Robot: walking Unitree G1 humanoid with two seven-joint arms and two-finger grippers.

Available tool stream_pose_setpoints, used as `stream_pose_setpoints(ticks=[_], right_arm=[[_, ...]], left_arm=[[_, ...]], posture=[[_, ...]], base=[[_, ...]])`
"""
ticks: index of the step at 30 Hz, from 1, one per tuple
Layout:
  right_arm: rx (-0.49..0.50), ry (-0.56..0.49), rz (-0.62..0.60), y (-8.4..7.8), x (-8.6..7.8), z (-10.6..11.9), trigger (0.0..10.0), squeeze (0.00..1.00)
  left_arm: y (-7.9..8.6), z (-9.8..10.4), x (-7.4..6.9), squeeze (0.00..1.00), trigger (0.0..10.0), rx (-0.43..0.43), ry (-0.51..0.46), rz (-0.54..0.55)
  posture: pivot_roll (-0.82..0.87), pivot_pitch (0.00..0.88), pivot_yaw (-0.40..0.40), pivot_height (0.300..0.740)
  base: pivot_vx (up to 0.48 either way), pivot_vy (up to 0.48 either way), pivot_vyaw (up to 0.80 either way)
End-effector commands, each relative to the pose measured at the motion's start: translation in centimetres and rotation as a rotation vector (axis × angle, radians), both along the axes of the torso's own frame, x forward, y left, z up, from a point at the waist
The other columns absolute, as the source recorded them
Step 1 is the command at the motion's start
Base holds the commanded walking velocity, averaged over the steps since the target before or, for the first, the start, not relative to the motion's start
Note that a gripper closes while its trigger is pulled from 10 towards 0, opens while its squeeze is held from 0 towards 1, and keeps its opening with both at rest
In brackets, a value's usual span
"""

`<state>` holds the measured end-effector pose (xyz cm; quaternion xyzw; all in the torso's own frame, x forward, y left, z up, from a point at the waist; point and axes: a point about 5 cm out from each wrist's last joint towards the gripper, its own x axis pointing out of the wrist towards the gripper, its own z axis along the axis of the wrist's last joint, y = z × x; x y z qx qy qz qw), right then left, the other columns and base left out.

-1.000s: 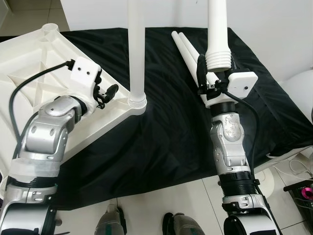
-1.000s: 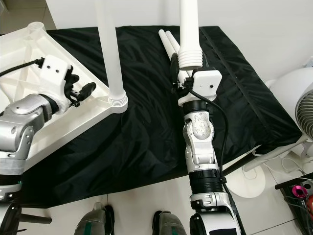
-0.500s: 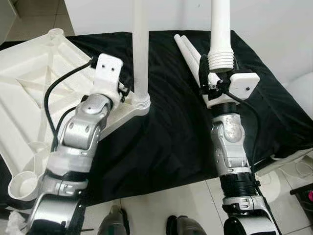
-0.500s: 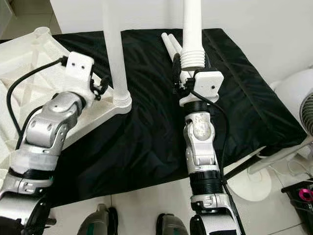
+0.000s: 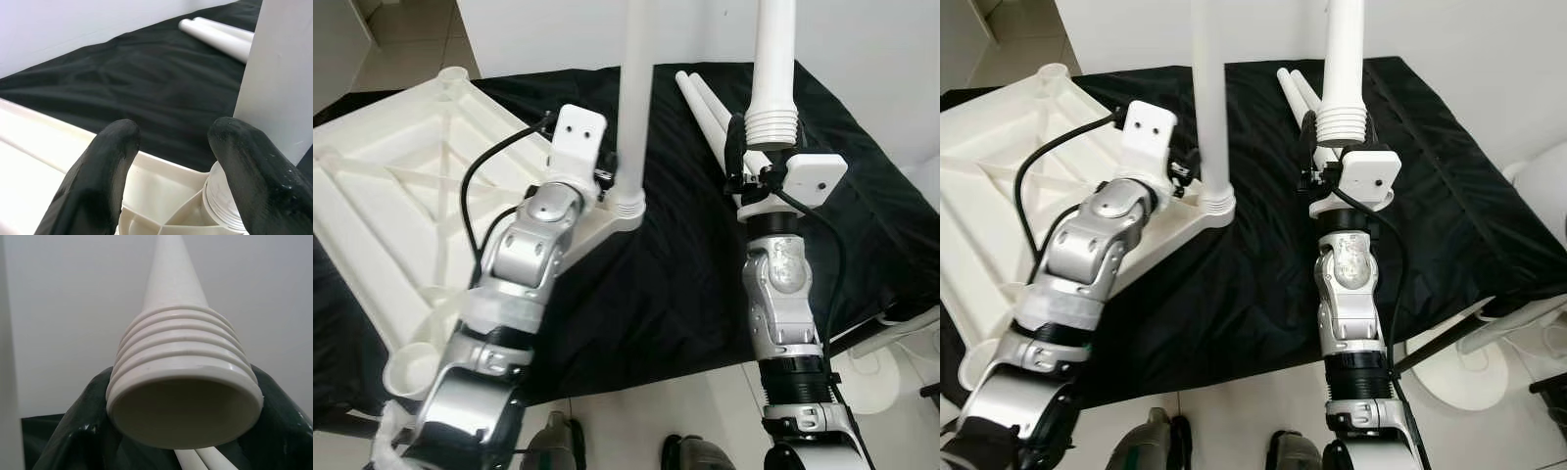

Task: Building children table

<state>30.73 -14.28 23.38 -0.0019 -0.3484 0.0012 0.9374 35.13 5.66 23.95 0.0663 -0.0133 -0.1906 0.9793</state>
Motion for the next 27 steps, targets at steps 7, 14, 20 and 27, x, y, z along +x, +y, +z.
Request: stream_pose_setpoints(ticks=[7, 14, 20, 27], right_arm=[[0.006, -0.013, -0.017, 0.0, -0.4, 0.2, 10.0, 0.0], [0.005, -0.005, -0.018, 0.0, -0.5, 0.0, 10.0, 0.0], [-0.006, -0.004, -0.013, -0.1, -0.5, 0.1, 10.0, 0.0], [-0.014, -0.005, -0.001, -0.1, -0.3, 0.2, 10.0, 0.0]], left_arm=[[-1.2, 1.2, 0.0, 0.0, 10.0, -0.015, -0.056, -0.015], [5.7, 0.3, 1.2, 0.0, 10.0, 0.094, -0.066, 0.059], [10.3, -0.6, 0.6, 0.0, 10.0, 0.17, 0.015, 0.049], [10.5, -2.0, -1.7, 0.0, 10.0, 0.149, 0.123, -0.132]], posture=[[-0.07, 0.123, 0.088, 0.74], [-0.05, 0.121, 0.078, 0.74], [-0.04, 0.114, 0.065, 0.74], [-0.02, 0.106, 0.051, 0.74]], base=[[0.0, 0.0, 0.0], [0.0, 0.0, 0.0], [0.0, 0.0, 0.0], [0.0, 0.0, 0.0]])
